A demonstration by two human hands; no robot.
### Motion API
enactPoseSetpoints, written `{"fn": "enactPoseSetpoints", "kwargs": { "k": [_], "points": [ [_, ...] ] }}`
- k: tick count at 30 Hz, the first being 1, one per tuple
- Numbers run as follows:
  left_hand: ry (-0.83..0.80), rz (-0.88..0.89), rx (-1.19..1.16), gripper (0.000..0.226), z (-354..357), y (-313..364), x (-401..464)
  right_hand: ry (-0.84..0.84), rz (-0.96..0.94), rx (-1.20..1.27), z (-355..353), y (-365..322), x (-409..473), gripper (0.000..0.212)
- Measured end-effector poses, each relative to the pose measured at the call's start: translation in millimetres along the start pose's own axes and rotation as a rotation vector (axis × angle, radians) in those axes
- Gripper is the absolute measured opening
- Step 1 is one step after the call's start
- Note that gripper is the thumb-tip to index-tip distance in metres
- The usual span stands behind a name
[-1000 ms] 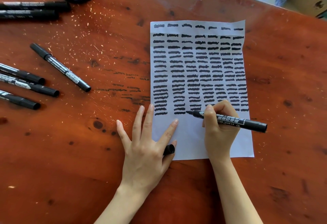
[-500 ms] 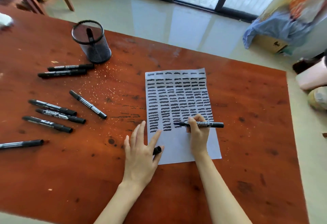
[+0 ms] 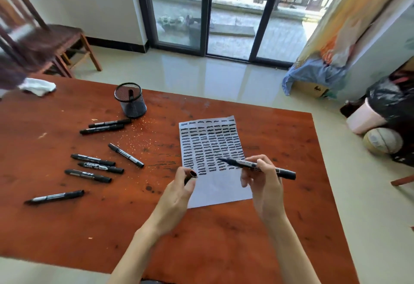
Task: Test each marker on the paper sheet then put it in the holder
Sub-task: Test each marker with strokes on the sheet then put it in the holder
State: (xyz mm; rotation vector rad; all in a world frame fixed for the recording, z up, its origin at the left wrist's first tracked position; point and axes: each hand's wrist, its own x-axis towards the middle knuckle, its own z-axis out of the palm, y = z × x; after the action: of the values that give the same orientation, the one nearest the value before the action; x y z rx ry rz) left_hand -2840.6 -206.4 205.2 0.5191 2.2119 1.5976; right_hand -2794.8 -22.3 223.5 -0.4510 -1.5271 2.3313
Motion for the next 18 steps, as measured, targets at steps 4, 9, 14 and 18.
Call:
{"fn": "enactPoseSetpoints", "kwargs": {
  "k": [4,9,14,18],
  "points": [
    [-0.035,0.159,0.063,0.011,3,18,-7,0.035,-0.066,-0.035,2,-22,-17,0.026],
    [-0.069,0.214,0.088,0.010,8,31,-15,0.023,-0.099,-0.087,2,-23,-18,0.029],
    [-0.065,0.219,0.116,0.016,12,38,-16,-0.012,-0.110,-0.134,2,-19,-18,0.032],
    [-0.062,0.246,0.218,0.017,12,33,-13,-0.114,-0.122,-0.276,7,-14,-19,0.039]
  ]
}}
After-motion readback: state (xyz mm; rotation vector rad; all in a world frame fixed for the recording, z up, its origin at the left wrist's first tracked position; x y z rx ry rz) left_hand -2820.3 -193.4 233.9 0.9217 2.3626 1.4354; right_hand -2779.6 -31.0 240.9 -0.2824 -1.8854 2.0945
